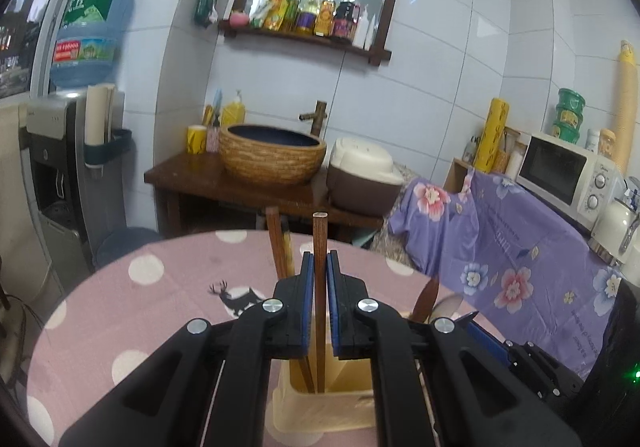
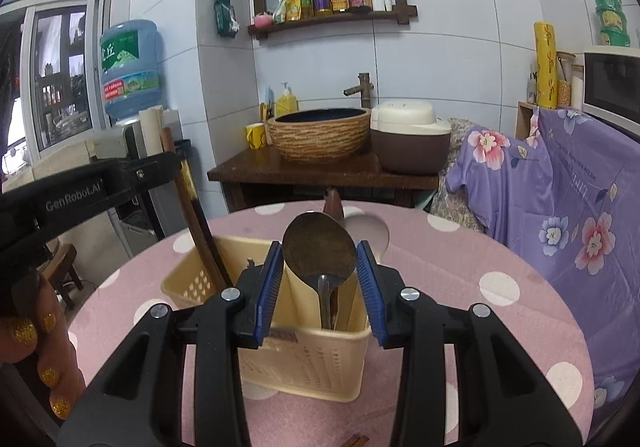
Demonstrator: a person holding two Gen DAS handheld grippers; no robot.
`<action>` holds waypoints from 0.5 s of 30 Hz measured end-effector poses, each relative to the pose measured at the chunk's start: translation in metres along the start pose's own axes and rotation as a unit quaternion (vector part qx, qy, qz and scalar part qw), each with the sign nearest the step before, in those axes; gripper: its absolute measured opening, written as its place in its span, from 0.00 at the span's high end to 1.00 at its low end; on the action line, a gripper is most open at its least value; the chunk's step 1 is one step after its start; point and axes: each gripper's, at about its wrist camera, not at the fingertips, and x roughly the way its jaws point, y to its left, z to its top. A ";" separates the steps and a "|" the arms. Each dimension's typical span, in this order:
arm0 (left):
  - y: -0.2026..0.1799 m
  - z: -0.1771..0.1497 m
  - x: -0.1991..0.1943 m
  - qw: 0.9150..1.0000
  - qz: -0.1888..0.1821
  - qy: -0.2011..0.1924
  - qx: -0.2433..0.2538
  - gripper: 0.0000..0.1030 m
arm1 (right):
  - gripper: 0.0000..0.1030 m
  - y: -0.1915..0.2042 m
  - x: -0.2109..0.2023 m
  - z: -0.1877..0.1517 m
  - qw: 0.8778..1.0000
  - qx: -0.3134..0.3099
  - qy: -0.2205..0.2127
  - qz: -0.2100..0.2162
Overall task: Organize utensils
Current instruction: 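Carry the spoon and wooden chopstick over the holder and open both tools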
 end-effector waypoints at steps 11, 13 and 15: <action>0.007 -0.011 -0.024 1.000 -0.023 0.013 0.005 0.61 | 0.44 0.010 -0.035 -0.019 0.998 -0.027 -0.045 -0.023; 0.011 -0.018 -0.040 1.000 -0.026 0.009 0.001 0.49 | 0.43 0.013 -0.047 -0.028 0.998 -0.034 -0.034 -0.031; 0.017 -0.031 -0.051 0.999 -0.019 0.032 0.004 0.49 | 0.43 0.014 -0.055 -0.039 0.999 -0.036 -0.010 -0.033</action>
